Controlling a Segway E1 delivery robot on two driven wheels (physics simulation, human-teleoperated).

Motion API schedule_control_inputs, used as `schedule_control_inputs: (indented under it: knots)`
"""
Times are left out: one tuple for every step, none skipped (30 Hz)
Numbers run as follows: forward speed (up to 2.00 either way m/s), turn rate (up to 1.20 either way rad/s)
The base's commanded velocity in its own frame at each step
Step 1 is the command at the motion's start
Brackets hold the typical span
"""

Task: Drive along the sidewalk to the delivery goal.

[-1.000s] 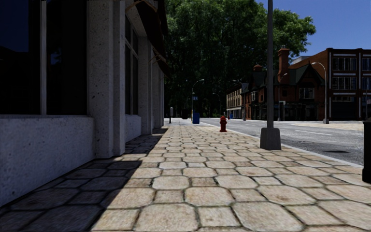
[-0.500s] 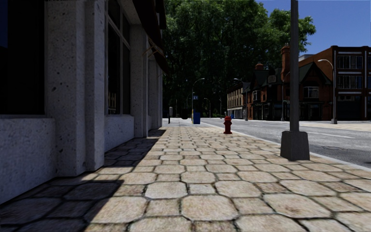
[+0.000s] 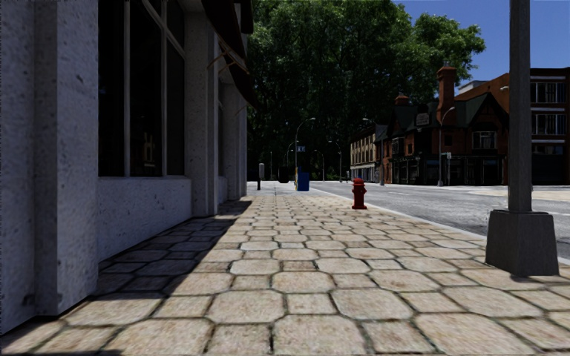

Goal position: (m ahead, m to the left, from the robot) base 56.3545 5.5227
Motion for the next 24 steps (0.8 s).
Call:
schedule_control_inputs:
  knots:
    - [2.00,0.00]
    - [2.00,0.00]
    - [2.00,0.00]
    - [2.00,0.00]
    - [2.00,0.00]
    - [2.00,0.00]
    - [2.00,0.00]
    - [2.00,0.00]
    - [2.00,0.00]
    - [2.00,0.00]
    - [2.00,0.00]
    - [2.00,0.00]
    - [2.00,0.00]
    - [2.00,0.00]
    - [2.00,0.00]
    - [2.00,0.00]
    - [2.00,0.00]
    - [2.00,0.00]
    - [2.00,0.00]
    - [2.00,0.00]
    - [2.00,0.00]
    - [2.00,0.00]
    - [2.00,0.00]
    - [2.00,0.00]
